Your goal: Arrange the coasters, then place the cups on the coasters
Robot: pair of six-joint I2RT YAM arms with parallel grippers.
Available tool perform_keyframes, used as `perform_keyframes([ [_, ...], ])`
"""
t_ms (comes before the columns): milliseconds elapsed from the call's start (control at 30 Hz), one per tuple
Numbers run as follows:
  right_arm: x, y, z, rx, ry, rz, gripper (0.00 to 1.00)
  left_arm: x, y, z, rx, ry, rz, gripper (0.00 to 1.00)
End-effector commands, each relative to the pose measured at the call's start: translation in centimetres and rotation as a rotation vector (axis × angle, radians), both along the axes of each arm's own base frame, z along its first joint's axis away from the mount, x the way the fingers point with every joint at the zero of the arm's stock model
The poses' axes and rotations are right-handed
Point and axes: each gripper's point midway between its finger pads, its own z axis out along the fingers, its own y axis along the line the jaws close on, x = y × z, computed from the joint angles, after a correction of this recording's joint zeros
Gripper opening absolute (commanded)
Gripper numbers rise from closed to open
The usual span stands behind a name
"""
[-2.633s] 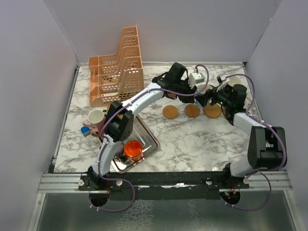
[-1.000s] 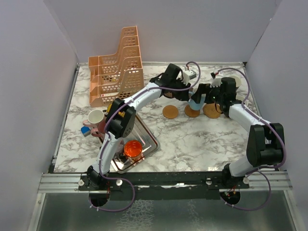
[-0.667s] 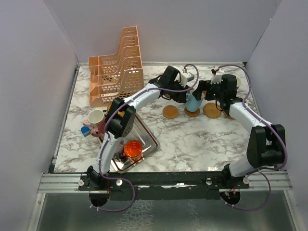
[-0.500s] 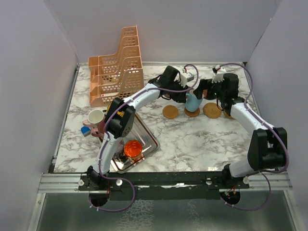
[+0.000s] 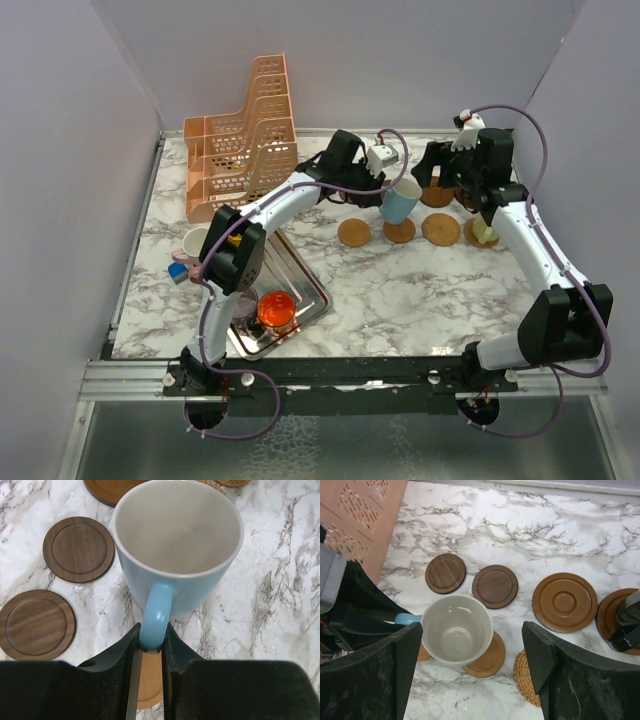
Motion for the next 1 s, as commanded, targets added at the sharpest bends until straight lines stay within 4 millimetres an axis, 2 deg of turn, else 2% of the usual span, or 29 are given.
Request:
perform_keyframes([
  [0,-1.5,0.5,-0.4,0.015,0.116,0.019,0.78,0.2,-0.6,7.2,-0.118,-0.218,-0.061,0.0],
  [200,-1.6,1.1,-1.4,0.032,0.206,0.043,0.69,0.4,0.1,8.1,-0.097,-0.283,-0.049,0.0],
  [500,-1.7,1.8,-4.6,0.047,0.343,0.067,0.6,0.8,0.5,8.6,-0.065,-0.33,-0.008,0.0],
  [967,-0.6,1.9,-6.6,0.058,0.397,0.052,0.47,0.6,0.0,8.4,-0.044,-0.344,-0.005,0.0],
])
